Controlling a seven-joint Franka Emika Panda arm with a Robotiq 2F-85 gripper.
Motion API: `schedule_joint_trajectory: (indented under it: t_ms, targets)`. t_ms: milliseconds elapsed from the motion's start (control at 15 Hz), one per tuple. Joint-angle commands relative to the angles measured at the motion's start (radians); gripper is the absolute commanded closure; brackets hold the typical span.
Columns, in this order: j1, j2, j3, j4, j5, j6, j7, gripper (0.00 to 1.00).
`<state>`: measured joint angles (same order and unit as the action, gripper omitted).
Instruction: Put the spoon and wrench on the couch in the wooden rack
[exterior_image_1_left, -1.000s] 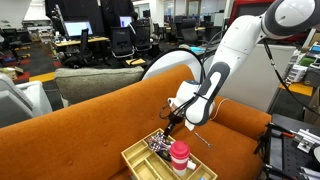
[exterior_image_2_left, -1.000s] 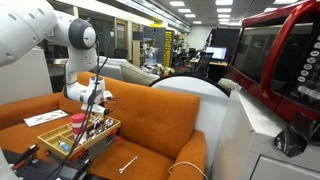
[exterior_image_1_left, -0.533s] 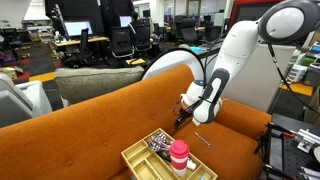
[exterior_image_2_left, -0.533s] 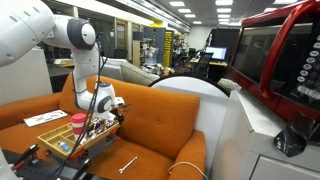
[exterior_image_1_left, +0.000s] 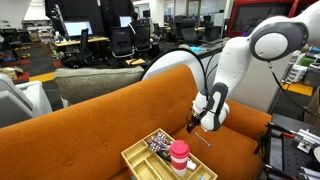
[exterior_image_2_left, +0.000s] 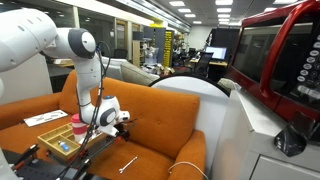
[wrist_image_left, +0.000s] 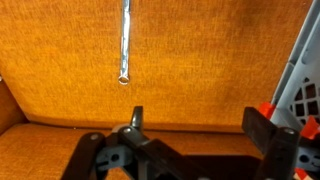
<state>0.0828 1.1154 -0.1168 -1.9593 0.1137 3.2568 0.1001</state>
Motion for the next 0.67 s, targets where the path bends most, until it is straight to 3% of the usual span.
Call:
schedule_joint_trajectory:
  t_ms: [0, 400, 600]
  targets:
    - [0.001, 0.010, -0.003, 0.004, 0.001, -0.002, 0.005, 0.00]
    - [0.003, 0.013, -0.004, 0.010, 0.003, -0.002, 0.010, 0.00]
    - [-0.059, 0.048, 0.037, 0.056, -0.004, -0.051, 0.005, 0.00]
